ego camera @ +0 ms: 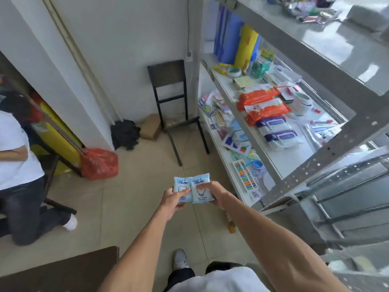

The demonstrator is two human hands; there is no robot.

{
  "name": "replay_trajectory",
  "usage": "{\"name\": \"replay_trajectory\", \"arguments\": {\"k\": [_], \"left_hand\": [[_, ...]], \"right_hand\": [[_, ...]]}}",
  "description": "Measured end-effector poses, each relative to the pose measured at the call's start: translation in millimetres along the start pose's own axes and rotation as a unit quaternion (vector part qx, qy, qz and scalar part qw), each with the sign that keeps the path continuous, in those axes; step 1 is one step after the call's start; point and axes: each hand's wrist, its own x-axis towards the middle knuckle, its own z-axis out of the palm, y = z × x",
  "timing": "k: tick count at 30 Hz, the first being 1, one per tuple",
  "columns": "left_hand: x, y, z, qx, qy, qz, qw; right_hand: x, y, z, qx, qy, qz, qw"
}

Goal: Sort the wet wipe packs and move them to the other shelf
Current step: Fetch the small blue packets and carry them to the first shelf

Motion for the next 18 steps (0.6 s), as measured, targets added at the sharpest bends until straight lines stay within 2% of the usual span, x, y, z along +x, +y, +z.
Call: {"name": "replay_trajectory", "arguments": {"k": [9, 14, 18], "left_hand": [[106.9, 96.0, 61.9, 0.081, -0.112, -0.01, 0.99], [161.8, 157.9, 122.4, 0.145, -0.192, 0.013, 0.97], [193.4, 208.7, 188.1, 0.192, -0.276, 0.018, 0.942]], "right_hand": [[64.7, -77.7, -61.4, 0.039, 0.111, -0.004, 0.993], [87.5, -126.1, -112.9, 0.099, 0.113, -0.092, 0.984], [83.9, -154.1, -160.0, 0.195, 0.172, -0.15, 0.954]]}}
